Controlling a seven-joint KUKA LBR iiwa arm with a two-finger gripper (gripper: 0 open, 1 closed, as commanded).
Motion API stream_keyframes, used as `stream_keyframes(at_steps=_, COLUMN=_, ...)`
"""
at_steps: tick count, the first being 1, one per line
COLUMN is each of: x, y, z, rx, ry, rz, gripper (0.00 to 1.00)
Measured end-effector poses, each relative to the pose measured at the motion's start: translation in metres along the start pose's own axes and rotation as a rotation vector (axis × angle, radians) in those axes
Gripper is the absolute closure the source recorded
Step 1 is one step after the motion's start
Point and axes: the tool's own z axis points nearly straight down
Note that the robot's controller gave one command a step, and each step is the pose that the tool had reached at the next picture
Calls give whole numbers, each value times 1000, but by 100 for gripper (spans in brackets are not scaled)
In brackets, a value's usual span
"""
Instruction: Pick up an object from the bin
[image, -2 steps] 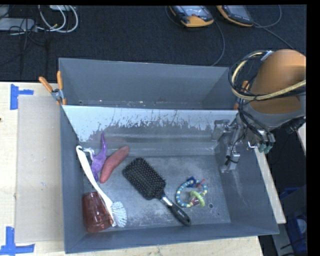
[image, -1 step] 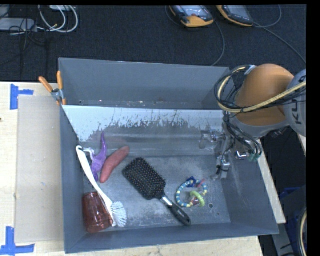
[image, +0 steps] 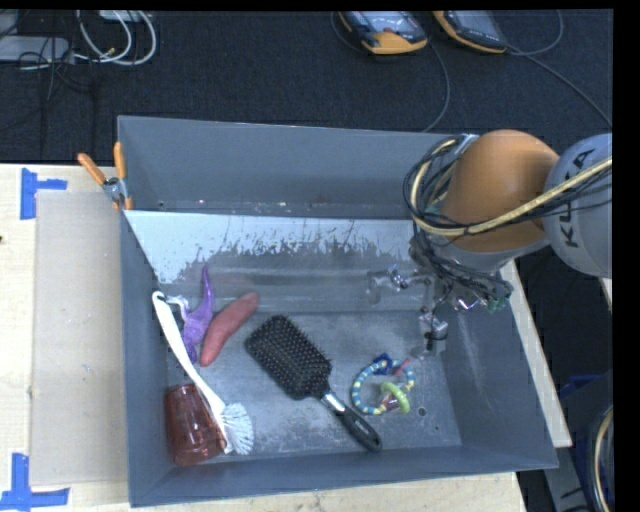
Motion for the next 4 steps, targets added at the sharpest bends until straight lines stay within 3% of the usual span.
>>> stream_keyframes(at_steps=1, x=0, y=13, z=12, rx=-2, ry=2, rz=-129, gripper=0)
stream_keyframes(at_steps=2, x=-12, y=19, z=68, rx=1, ry=0, rz=-334, gripper=0)
stream_keyframes(at_steps=3, x=-21, y=30, z=82, rx=1, ry=-1, rz=-585, gripper=100)
stream_keyframes(at_steps=4, x=-21, y=30, z=82, rx=1, ry=-1, rz=-584, gripper=100)
